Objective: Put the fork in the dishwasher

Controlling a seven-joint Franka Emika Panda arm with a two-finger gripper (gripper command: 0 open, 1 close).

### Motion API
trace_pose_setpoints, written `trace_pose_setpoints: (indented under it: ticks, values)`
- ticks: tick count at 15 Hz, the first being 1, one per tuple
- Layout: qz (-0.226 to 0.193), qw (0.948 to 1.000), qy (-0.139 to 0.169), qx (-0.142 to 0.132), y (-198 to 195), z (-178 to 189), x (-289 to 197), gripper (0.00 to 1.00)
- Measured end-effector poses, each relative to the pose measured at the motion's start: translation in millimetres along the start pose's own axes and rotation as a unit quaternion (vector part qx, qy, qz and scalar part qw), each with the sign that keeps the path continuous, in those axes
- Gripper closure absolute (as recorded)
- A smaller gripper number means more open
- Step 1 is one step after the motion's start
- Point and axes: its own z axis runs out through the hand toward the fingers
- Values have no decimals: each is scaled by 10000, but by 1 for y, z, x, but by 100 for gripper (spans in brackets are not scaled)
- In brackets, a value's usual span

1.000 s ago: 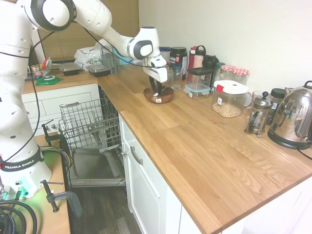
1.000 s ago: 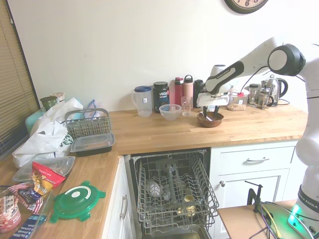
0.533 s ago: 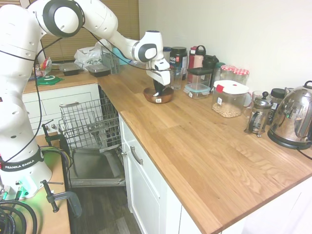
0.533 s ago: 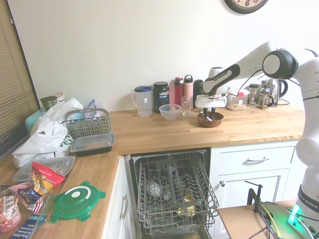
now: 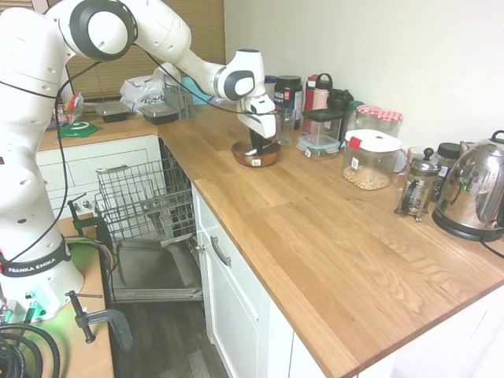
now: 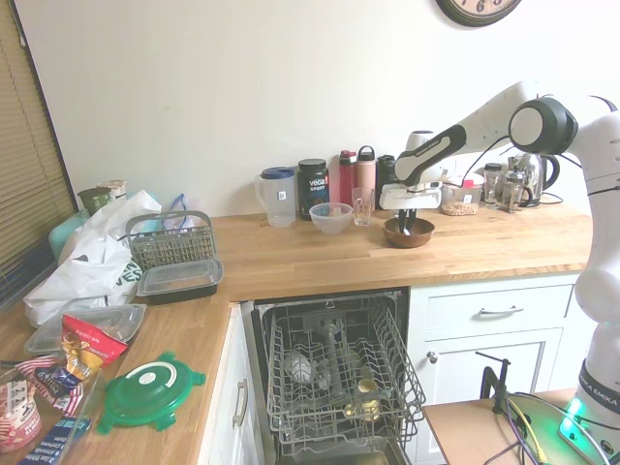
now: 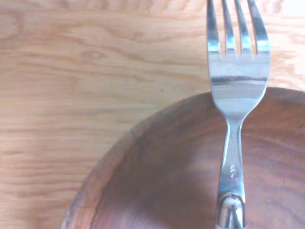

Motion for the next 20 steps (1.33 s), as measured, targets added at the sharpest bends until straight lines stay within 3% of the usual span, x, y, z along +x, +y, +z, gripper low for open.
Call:
trace_pose_setpoints:
  ticks: [3,7,10,14,17,20]
  values:
    - [15,9998,156,135,0,-21,6,100]
    - [-227,9982,358,432,-4,-86,-24,100]
    - [-539,9954,500,619,6,-138,-84,100]
    - [-1160,9872,744,809,34,-190,-200,100]
    - [-1699,9790,913,659,61,-182,-296,100]
    - [-2178,9684,1145,421,64,-149,-378,100]
